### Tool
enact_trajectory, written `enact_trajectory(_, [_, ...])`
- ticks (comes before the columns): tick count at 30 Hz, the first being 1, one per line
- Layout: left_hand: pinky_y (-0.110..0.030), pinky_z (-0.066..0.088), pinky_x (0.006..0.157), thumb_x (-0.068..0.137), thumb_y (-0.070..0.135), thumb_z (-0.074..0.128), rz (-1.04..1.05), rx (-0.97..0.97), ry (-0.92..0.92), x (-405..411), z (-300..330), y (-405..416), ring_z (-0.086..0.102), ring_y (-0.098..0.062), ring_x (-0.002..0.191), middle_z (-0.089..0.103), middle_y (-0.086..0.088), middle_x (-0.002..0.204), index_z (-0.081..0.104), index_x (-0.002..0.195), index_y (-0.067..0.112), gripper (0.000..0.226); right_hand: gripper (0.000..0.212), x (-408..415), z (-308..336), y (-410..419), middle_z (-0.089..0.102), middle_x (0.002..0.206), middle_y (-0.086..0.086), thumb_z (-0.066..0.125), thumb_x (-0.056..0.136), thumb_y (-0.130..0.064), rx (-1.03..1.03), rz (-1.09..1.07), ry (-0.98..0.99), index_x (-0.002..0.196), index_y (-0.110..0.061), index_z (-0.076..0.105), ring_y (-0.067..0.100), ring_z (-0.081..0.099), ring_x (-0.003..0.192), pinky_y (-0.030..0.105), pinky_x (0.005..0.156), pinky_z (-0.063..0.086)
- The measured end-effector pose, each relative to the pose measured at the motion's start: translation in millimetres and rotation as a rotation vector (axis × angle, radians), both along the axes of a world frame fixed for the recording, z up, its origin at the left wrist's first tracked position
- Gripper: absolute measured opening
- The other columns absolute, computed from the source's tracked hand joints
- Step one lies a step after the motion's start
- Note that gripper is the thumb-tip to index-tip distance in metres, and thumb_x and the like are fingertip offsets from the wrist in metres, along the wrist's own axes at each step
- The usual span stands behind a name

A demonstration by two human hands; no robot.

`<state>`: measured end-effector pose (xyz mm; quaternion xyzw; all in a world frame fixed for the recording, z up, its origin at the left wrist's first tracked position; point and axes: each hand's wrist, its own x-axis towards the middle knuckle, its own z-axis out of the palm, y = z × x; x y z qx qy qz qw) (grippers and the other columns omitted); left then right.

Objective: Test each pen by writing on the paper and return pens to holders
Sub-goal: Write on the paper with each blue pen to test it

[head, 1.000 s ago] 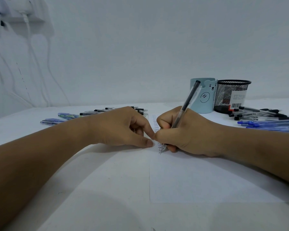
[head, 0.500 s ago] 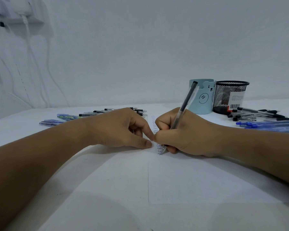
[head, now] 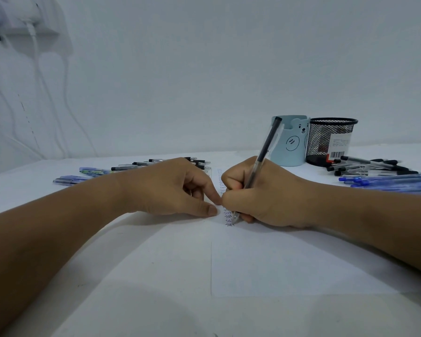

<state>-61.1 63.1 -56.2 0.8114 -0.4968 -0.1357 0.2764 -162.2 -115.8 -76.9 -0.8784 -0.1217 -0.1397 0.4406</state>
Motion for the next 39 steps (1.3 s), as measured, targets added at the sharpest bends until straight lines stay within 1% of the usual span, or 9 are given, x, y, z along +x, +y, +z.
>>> enact_trajectory(5, [-0.015,0.038,0.057,0.085,0.027,0.080,0.000,-0.001,0.004,-1,0,0,0.047,-0.006,0.055,0.058,0.013,0.061,0.077,0.082,0.039,0.013,0.044,0,0,1,0.039,0.046,0.002,0.064,0.080,-0.005,0.046,-0.007,-0.002,0.052,-0.018,0.033,0.019,0.044,0.044,0.022,0.043,0.032])
enact_trajectory(8, [-0.018,0.039,0.061,0.085,0.026,0.080,0.010,-0.010,0.002,-1,-1,0,0.049,-0.006,0.058,0.059,0.015,0.061,0.080,0.089,0.033,0.009,0.042,2,4,-3,0.047,0.050,0.007,0.065,0.086,-0.005,0.374,-0.096,0.015,0.052,-0.017,0.042,0.017,0.036,0.040,0.020,0.041,0.024])
enact_trajectory(12, [-0.017,0.039,0.062,0.085,0.026,0.079,0.031,-0.004,-0.033,0,-1,0,0.049,-0.004,0.058,0.060,0.018,0.062,0.080,0.091,0.032,0.008,0.033,3,24,-21,0.046,0.057,0.006,0.056,0.092,-0.007,0.684,-0.163,0.002,0.061,-0.014,0.049,0.023,0.041,0.051,0.028,0.045,0.034])
enact_trajectory(15, [-0.018,0.041,0.062,0.085,0.026,0.080,0.048,-0.009,-0.021,0,-2,1,0.052,-0.005,0.060,0.065,0.014,0.066,0.080,0.089,0.029,0.005,0.033,-4,27,-30,0.034,0.050,0.003,0.054,0.101,-0.030,0.604,-0.175,0.076,0.077,-0.015,0.037,0.020,0.035,0.044,0.024,0.042,0.028])
enact_trajectory(18, [-0.016,0.044,0.061,0.083,0.021,0.081,0.050,-0.044,0.001,-3,-1,2,0.058,-0.003,0.062,0.072,0.009,0.071,0.080,0.081,0.024,0.004,0.046,-9,23,-33,0.034,0.048,0.001,0.046,0.095,-0.061,0.523,-0.213,0.126,0.096,-0.015,0.047,0.016,0.033,0.039,0.020,0.041,0.025])
enact_trajectory(20, [-0.012,0.045,0.061,0.084,0.017,0.081,0.051,-0.055,-0.003,-4,-1,2,0.060,-0.001,0.062,0.073,0.008,0.072,0.078,0.076,0.022,0.010,0.042,-9,22,-34,0.034,0.048,0.003,0.040,0.101,-0.056,0.527,-0.221,0.142,0.105,-0.015,0.050,0.016,0.031,0.037,0.019,0.041,0.023])
enact_trajectory(24, [-0.013,0.045,0.061,0.085,0.018,0.080,0.065,-0.042,-0.028,-7,0,2,0.060,-0.001,0.062,0.073,0.007,0.072,0.077,0.073,0.025,0.014,0.021,-9,21,-32,0.032,0.048,0.007,0.040,0.104,-0.031,0.518,-0.215,0.130,0.100,-0.013,0.051,0.018,0.027,0.037,0.020,0.043,0.020])
enact_trajectory(35, [-0.018,0.047,0.063,0.086,0.021,0.079,0.062,-0.038,-0.075,-9,1,2,0.060,-0.002,0.063,0.071,0.010,0.070,0.076,0.072,0.027,0.015,0.037,-6,17,-31,0.038,0.045,0.009,0.040,0.109,-0.029,0.483,-0.185,0.133,0.105,0.000,0.062,0.019,0.030,0.037,0.019,0.040,0.025])
enact_trajectory(39, [-0.016,0.044,0.060,0.086,0.019,0.079,0.062,-0.050,-0.103,-9,0,2,0.056,-0.001,0.059,0.068,0.010,0.065,0.075,0.068,0.027,0.019,0.036,-6,22,-32,0.045,0.050,0.009,0.040,0.108,-0.030,0.467,-0.201,0.128,0.102,-0.005,0.065,0.021,0.038,0.042,0.024,0.041,0.031])
